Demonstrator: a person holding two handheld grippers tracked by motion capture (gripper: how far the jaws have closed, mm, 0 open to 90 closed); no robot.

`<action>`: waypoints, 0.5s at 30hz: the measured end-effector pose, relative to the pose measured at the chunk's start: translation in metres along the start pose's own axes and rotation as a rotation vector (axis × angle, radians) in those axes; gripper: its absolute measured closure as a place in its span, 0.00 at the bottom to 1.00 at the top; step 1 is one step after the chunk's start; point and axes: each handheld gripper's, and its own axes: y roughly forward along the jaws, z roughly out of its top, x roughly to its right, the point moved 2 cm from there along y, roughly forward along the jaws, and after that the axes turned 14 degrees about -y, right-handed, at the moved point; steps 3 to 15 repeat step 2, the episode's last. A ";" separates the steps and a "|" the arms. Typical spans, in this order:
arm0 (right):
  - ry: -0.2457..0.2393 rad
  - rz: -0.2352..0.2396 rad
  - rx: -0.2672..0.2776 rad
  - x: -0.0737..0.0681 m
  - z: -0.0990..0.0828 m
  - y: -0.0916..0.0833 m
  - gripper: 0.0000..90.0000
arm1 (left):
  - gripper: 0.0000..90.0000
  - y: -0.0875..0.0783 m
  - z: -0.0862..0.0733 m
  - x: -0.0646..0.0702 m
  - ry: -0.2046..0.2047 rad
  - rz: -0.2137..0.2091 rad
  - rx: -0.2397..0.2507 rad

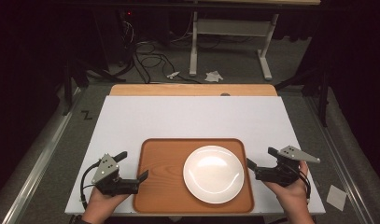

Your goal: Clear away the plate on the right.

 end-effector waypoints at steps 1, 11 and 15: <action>0.002 -0.003 -0.009 0.001 -0.001 0.001 0.01 | 0.00 0.000 0.000 0.000 -0.001 0.002 0.002; 0.006 -0.007 -0.013 0.003 -0.003 0.002 0.01 | 0.00 0.000 0.000 -0.001 -0.002 0.005 0.002; 0.006 -0.007 -0.013 0.003 -0.003 0.002 0.01 | 0.00 0.000 0.000 -0.001 -0.002 0.005 0.002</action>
